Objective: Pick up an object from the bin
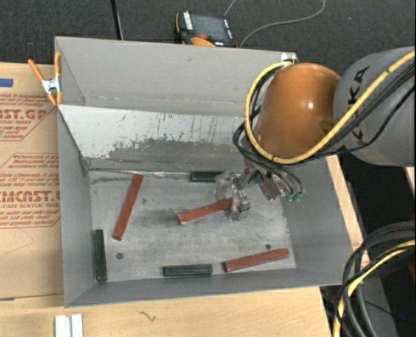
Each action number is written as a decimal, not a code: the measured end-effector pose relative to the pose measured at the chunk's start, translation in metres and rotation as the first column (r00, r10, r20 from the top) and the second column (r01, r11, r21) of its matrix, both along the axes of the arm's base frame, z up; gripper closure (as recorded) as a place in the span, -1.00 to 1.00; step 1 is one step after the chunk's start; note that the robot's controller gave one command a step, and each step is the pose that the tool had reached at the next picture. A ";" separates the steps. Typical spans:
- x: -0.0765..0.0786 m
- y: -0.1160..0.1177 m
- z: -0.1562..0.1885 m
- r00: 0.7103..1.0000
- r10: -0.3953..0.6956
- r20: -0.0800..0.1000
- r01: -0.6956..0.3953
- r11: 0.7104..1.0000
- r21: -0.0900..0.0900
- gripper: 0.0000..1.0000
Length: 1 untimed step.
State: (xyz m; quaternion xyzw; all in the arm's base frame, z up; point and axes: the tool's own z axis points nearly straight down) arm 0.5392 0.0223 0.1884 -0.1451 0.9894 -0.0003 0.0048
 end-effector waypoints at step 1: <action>0.022 -0.015 0.079 0.928 0.373 -0.001 -0.373 0.928 -0.003 1.00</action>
Offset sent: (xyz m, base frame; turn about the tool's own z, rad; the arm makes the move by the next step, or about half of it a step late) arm 0.0197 -0.0151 0.0773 -0.3825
